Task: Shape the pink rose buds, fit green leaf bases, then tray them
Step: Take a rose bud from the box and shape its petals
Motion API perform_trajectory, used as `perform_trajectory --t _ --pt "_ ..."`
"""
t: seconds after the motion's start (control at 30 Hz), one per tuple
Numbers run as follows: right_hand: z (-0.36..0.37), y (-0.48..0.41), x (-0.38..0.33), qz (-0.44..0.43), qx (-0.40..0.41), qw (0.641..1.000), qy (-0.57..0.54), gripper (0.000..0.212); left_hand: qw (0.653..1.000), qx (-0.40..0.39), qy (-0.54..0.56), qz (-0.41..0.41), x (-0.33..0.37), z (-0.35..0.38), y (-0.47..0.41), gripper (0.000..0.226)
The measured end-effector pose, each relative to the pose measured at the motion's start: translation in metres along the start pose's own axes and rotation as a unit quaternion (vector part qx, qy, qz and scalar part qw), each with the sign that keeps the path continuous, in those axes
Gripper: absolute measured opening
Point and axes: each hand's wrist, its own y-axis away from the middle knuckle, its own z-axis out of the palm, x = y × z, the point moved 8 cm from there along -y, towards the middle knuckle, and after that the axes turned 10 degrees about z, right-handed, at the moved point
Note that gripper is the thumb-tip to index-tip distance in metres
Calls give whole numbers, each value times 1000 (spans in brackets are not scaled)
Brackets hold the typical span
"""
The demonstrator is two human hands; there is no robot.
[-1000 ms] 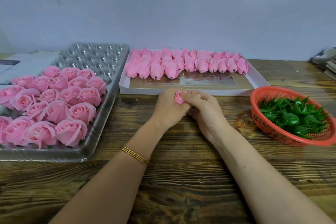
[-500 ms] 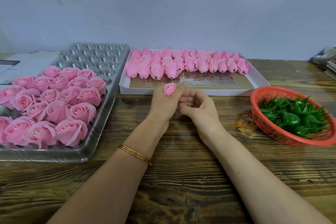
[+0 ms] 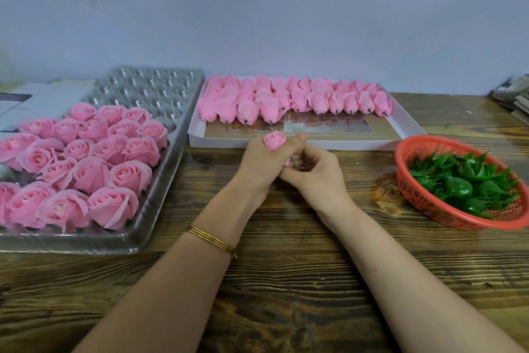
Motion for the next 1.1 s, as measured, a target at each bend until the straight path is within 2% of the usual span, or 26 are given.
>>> perform_trajectory --t 0.17,0.27,0.47,0.6,0.87,1.1 --pt "3 -1 4 39 -59 997 -39 20 998 -61 -33 -7 2 1 -1 17" --pt "6 0 6 60 -74 993 -72 28 998 -58 -34 -8 1 -1 -1 17" --pt "3 0 6 45 -30 998 -38 33 999 -29 -20 -13 -5 -1 -1 20" --pt "1 0 4 29 -15 999 -17 26 999 -30 -13 -11 -5 1 -1 20" --pt "4 -1 7 62 -63 994 -65 24 995 -94 -28 -19 -2 3 -1 20" --pt "6 1 4 52 -51 995 -66 32 997 -67 -24 -13 -4 1 -2 21"
